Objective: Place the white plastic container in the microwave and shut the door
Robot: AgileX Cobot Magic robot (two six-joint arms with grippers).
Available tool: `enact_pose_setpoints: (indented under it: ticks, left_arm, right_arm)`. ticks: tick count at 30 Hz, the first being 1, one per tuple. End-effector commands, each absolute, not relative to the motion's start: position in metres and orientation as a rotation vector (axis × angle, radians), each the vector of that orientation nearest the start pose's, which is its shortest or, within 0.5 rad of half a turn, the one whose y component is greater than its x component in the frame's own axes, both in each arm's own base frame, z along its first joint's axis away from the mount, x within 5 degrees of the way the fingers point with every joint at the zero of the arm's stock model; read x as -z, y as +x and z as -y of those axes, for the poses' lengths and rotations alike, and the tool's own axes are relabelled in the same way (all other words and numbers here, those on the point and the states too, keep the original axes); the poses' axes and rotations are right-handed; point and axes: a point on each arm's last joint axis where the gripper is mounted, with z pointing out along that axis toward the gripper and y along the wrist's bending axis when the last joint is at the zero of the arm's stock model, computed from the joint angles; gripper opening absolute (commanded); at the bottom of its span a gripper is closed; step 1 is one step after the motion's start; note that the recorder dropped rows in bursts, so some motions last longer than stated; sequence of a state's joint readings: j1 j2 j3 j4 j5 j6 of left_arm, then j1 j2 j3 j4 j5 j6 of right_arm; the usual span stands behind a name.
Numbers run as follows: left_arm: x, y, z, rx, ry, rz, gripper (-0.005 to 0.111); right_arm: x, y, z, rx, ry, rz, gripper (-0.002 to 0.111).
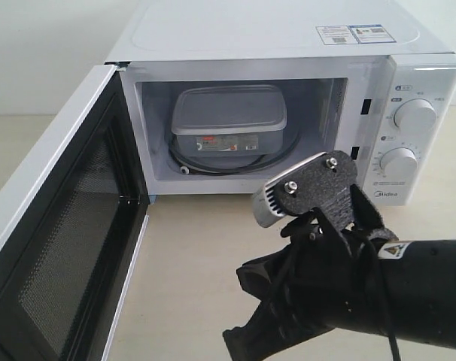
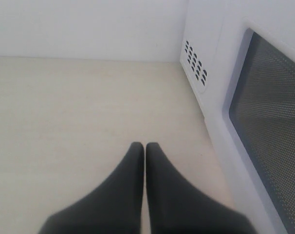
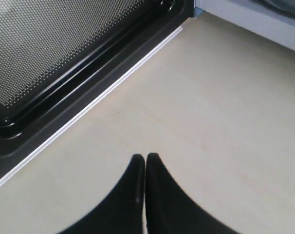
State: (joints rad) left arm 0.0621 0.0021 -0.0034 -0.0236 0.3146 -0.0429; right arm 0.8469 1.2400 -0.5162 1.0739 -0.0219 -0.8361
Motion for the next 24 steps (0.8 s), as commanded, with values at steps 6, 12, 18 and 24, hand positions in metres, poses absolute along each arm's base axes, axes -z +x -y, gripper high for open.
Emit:
enact_pose_setpoints:
  ticks: [6, 12, 18, 24]
  left_arm:
    - [-0.185, 0.054, -0.003, 0.019, -0.116, -1.795, 0.004]
    - [-0.185, 0.054, -0.003, 0.019, -0.116, -1.795, 0.004]
    - [-0.185, 0.054, -0.003, 0.019, -0.116, -1.795, 0.004]
    - [-0.185, 0.054, -0.003, 0.019, -0.116, -1.795, 0.004]
  right_arm:
    - [-0.265, 0.128, -0.127, -0.623, -0.587, -1.896, 0.0]
    - [-0.262, 0.112, -0.065, -0.561, -0.245, -1.819, 0.0]
    - [-0.242, 0.079, -0.024, -0.454, 0.016, -1.654, 0.0]
    - [-0.234, 0.06, -0.01, -0.401, 0.134, -1.496, 0.0]
